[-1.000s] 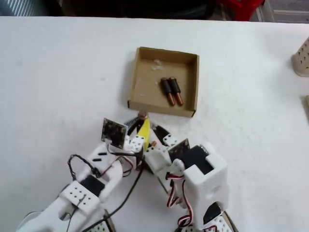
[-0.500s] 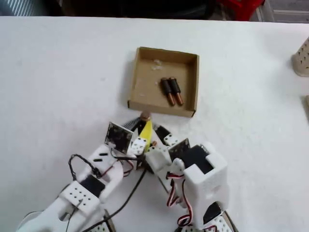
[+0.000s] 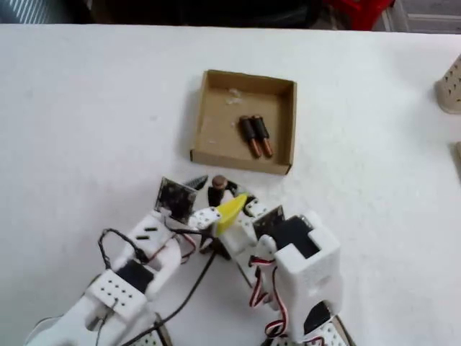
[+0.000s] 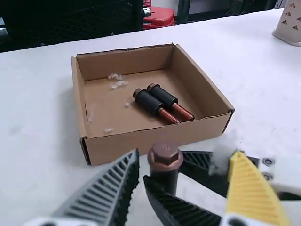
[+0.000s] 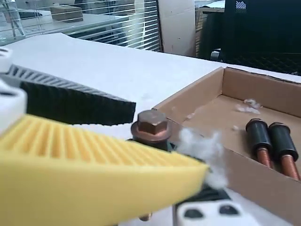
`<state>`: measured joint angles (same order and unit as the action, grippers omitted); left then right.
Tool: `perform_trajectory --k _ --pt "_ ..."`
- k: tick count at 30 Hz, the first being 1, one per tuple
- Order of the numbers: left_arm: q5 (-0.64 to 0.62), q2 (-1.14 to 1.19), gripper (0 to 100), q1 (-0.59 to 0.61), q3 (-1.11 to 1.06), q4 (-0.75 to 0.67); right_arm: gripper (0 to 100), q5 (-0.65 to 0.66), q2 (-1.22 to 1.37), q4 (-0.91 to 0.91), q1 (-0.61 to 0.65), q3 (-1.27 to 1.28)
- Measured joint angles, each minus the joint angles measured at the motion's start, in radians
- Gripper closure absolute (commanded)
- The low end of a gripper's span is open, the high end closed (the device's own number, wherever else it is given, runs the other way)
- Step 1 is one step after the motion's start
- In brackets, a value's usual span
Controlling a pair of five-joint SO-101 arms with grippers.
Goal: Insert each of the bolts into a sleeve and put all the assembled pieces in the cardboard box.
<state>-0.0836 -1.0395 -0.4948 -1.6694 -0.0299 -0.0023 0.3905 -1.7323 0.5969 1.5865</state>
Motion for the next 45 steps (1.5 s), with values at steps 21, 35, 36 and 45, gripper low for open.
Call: perform_trajectory --k 21,35,36,45 --pt "-0.044 0.020 67 0.034 0.078 0.038 98.2 0.000 -0.002 0.000 -0.003 0.000" --pt "0.011 0.012 67 0.089 0.091 0.161 98.2 0.000 -0.002 0.000 -0.002 0.000" --pt "0.014 0.012 67 0.089 0.097 0.169 98.2 0.000 -0.002 0.000 -0.002 0.000" --pt "0.018 0.012 67 0.166 0.117 0.176 98.2 0.000 -0.002 0.000 -0.018 0.000"
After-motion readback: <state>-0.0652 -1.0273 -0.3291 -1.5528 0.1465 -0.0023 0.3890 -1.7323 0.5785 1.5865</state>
